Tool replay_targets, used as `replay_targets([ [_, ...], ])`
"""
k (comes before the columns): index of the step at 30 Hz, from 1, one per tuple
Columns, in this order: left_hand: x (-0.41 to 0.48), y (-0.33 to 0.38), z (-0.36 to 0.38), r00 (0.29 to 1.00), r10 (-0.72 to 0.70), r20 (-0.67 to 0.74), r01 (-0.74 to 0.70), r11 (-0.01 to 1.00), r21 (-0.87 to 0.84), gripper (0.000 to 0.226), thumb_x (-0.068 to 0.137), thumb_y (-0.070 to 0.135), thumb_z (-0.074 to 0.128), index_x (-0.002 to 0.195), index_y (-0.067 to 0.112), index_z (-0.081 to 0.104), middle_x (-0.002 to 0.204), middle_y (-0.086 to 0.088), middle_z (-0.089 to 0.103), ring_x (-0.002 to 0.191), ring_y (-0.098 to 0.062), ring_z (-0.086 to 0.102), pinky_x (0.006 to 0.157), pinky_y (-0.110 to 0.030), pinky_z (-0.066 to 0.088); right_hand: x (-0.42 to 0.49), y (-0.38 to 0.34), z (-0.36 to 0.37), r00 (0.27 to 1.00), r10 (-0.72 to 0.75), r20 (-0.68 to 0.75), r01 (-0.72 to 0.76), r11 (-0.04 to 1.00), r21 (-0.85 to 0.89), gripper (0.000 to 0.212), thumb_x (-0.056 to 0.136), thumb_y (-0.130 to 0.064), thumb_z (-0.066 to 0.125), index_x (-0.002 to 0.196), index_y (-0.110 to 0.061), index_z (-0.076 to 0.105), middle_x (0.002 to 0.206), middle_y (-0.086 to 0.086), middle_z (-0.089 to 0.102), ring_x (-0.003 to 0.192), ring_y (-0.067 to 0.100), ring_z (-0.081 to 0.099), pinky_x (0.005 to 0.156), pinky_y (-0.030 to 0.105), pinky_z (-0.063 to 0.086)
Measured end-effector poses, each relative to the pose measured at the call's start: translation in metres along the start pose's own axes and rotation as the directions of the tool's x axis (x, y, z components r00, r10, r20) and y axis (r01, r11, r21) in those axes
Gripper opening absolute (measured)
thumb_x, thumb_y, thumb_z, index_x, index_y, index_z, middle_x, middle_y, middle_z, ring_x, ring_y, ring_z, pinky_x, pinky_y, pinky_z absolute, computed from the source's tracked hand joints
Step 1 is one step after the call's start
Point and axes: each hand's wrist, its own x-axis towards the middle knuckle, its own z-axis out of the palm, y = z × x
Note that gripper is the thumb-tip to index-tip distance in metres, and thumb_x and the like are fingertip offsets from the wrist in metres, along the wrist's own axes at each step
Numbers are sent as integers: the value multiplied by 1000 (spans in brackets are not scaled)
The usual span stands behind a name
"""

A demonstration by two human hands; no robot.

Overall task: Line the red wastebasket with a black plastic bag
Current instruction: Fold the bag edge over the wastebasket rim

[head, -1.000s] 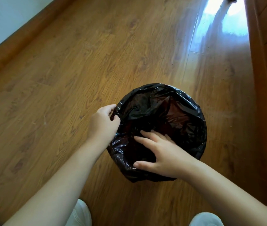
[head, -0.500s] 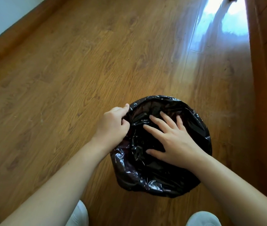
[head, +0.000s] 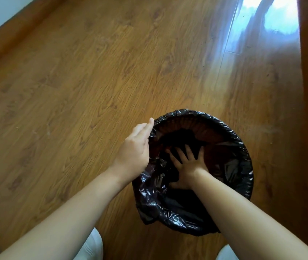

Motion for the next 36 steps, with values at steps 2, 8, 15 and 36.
replay_targets([
  [2,0,-1,1,1000,-5,-4,5,1000,-15,49,90,-9,37,136,8,33,122,0,48,92,-10,50,75,1,32,6,2,3,1000,-4,15,4,1000,-7,98,74,-76,32,136,-28,-26,153,4,-19,137,32,-21,102,67,-11],
  [8,0,0,1,1000,29,-11,-29,1000,-3,48,89,-1,36,136,9,35,124,6,46,96,-23,54,81,-28,41,23,5,15,989,-107,104,99,992,76,96,73,-77,33,136,-33,-26,153,1,-20,140,30,-11,104,65,-6],
  [15,1,5,0,1000,-11,-7,11,1000,26,51,90,-5,38,137,13,34,131,-5,49,97,-29,58,79,-42,50,28,3,5,969,-83,233,59,993,105,98,76,-68,46,139,-30,-19,154,4,-15,140,31,-4,107,61,-2],
  [36,0,15,5,995,20,-100,-16,999,48,48,87,-11,37,133,4,39,125,-10,53,103,-27,54,83,-28,41,-60,-40,-17,848,-421,321,12,621,784,67,87,-62,3,143,-26,-9,155,2,-2,141,22,2,115,42,1],
])
